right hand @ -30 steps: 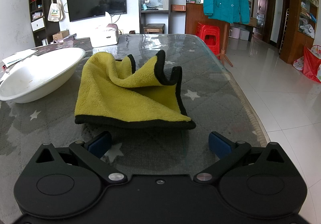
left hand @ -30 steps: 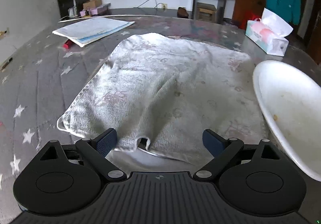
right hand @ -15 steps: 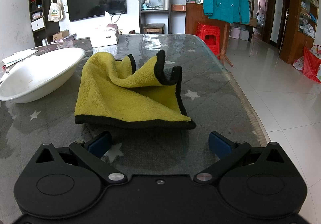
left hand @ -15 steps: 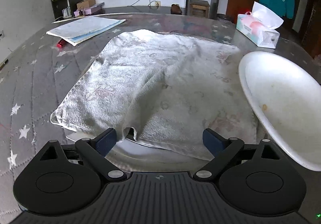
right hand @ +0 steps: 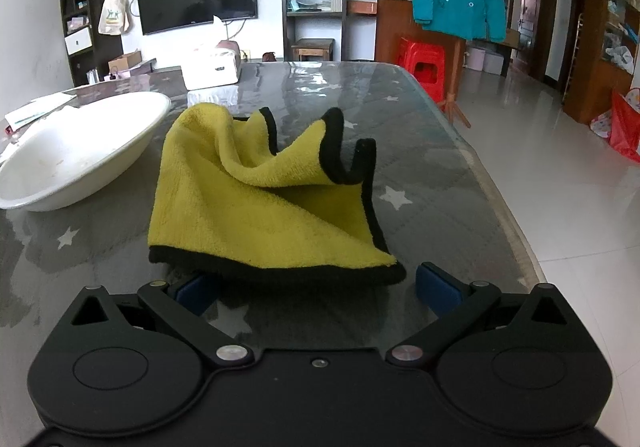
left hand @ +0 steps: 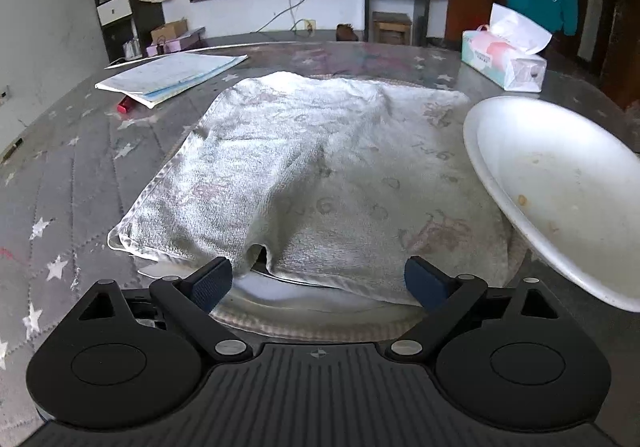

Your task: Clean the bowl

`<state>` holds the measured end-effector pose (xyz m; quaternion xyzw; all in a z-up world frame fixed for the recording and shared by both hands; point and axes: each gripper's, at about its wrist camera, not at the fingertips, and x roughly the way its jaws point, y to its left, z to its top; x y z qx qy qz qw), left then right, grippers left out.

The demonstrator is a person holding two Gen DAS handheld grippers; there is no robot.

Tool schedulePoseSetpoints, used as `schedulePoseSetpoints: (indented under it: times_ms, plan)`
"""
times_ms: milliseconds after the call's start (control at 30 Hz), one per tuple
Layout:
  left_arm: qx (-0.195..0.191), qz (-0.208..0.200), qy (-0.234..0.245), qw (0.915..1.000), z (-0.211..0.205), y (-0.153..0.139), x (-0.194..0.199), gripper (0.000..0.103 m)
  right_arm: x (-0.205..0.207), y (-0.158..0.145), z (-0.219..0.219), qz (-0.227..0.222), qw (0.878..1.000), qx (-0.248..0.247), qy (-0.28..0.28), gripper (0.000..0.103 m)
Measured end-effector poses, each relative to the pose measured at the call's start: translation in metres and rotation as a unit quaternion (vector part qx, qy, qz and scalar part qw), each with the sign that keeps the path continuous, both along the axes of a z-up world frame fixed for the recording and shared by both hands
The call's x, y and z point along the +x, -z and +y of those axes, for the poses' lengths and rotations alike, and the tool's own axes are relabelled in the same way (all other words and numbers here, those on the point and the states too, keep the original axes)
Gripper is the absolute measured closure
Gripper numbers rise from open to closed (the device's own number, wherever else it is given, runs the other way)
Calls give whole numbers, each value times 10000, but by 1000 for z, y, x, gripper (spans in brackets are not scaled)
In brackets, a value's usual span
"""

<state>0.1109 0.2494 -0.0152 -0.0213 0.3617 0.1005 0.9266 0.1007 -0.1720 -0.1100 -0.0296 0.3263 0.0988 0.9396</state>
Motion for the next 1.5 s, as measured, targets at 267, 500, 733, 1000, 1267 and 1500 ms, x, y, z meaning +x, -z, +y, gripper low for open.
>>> schedulePoseSetpoints:
  times_ms: [267, 500, 733, 1000, 1267, 1500]
  plan:
    - [-127, -155, 286, 9994, 19, 3, -1, 8, -5, 0, -2, -46, 10000, 25, 19, 0]
    - [11, -340, 145, 9993, 27, 6, -4, 6, -4, 0, -3, -44, 10000, 28, 19, 0]
    - [-16, -319, 187, 9993, 28, 7, -3, 2, -4, 0, -3, -45, 10000, 27, 19, 0]
    - [-64, -307, 221, 9993, 29, 8, -3, 1, -4, 0, -4, -44, 10000, 27, 19, 0]
    - [-79, -305, 220, 9993, 31, 7, -3, 1, -4, 0, -4, -44, 10000, 27, 18, 0]
    - [-91, -309, 223, 9992, 31, 8, -3, 1, -4, 0, -4, -44, 10000, 28, 19, 0]
